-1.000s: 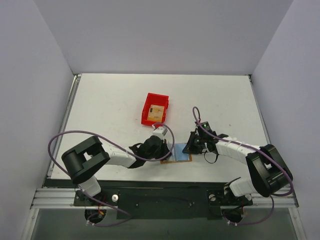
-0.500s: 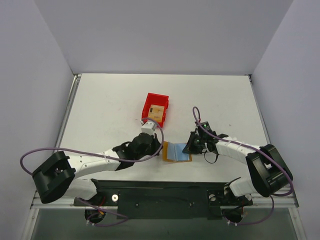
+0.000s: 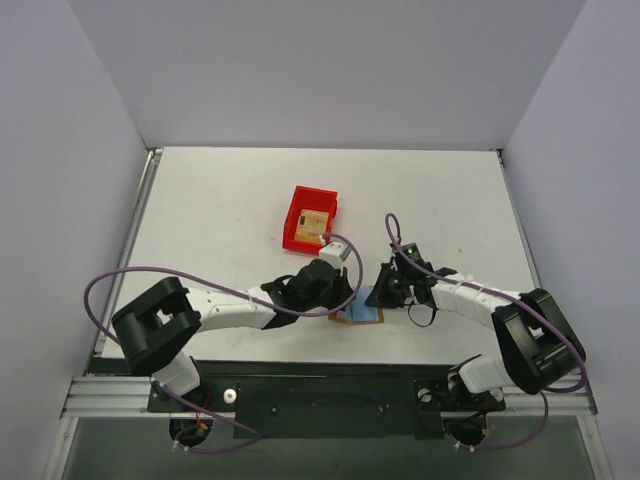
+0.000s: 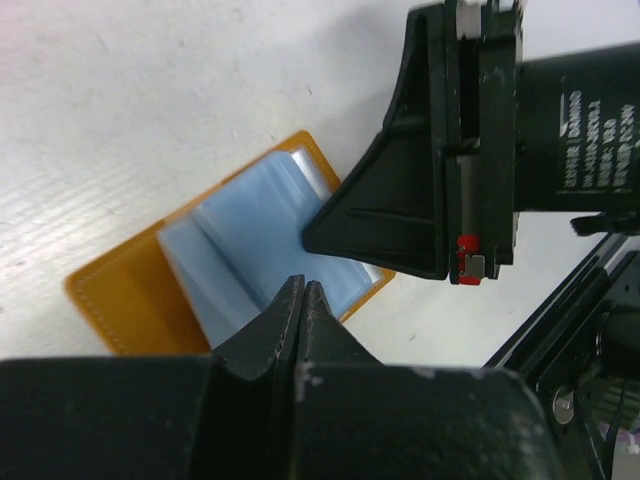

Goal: Put the credit cards into the card holder
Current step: Open the card holder at the center of the board.

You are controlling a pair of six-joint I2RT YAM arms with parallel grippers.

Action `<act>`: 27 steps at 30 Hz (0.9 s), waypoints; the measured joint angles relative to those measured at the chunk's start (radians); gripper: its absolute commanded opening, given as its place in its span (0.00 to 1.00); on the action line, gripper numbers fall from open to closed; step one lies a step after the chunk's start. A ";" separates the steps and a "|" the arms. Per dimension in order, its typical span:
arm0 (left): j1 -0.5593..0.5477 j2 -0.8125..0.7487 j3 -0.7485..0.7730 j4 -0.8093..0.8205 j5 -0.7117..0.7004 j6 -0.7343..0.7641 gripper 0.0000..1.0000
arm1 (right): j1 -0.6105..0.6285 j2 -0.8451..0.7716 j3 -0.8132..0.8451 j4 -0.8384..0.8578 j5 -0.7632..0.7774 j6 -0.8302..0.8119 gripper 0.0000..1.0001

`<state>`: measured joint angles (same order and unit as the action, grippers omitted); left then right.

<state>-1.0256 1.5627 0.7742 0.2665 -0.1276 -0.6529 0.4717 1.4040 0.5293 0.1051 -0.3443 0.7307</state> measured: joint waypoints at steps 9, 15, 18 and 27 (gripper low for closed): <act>-0.023 0.103 0.014 0.029 0.055 0.006 0.00 | 0.000 0.000 0.000 0.000 0.000 0.000 0.01; -0.018 0.080 -0.064 0.027 -0.003 -0.006 0.00 | 0.000 0.000 0.000 0.000 0.000 0.000 0.01; 0.000 0.048 -0.116 0.024 -0.029 -0.022 0.00 | 0.000 0.000 0.000 0.000 0.000 -0.002 0.01; 0.041 0.025 -0.142 0.024 -0.067 -0.028 0.00 | 0.000 0.000 0.000 0.000 0.000 -0.006 0.01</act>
<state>-0.9844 1.5875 0.6323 0.2905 -0.1947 -0.6811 0.4717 1.4040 0.5293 0.1055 -0.3447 0.7242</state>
